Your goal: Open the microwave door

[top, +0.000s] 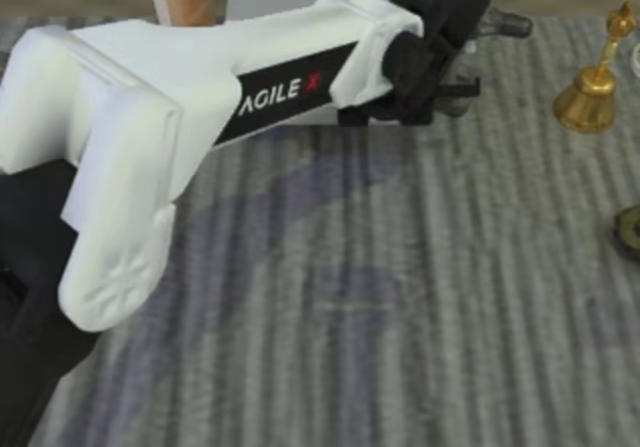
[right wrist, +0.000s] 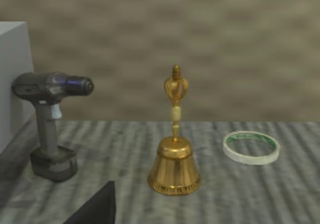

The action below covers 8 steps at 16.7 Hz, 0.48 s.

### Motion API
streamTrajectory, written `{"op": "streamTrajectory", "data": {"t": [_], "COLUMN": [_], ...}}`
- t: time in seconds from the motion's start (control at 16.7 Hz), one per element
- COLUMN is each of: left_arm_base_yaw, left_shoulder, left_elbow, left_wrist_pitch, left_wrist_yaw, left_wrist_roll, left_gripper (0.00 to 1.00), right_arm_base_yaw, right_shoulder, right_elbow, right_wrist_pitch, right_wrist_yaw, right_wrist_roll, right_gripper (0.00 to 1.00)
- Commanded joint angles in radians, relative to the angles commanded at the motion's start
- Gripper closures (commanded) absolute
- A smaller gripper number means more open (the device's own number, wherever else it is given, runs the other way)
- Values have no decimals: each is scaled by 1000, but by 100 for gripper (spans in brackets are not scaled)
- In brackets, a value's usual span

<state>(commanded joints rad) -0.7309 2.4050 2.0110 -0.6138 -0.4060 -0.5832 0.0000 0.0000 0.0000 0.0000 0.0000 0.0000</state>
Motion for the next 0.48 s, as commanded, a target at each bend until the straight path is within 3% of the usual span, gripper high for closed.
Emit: {"op": "streamTrajectory", "data": {"t": [0.48], "left_arm_base_yaw": [4], "left_shoulder": [-71], "left_elbow": [-115], "left_wrist_pitch": [65], "left_wrist_yaw": [-29], "left_wrist_roll": [-30], "left_gripper": [100], "right_arm_base_yaw": [0], "right_shoulder": [0], "right_elbow": [0], "right_wrist_pitch": [0], "right_wrist_yaw": [0], "right_wrist_roll": [0], "right_gripper": [0]}}
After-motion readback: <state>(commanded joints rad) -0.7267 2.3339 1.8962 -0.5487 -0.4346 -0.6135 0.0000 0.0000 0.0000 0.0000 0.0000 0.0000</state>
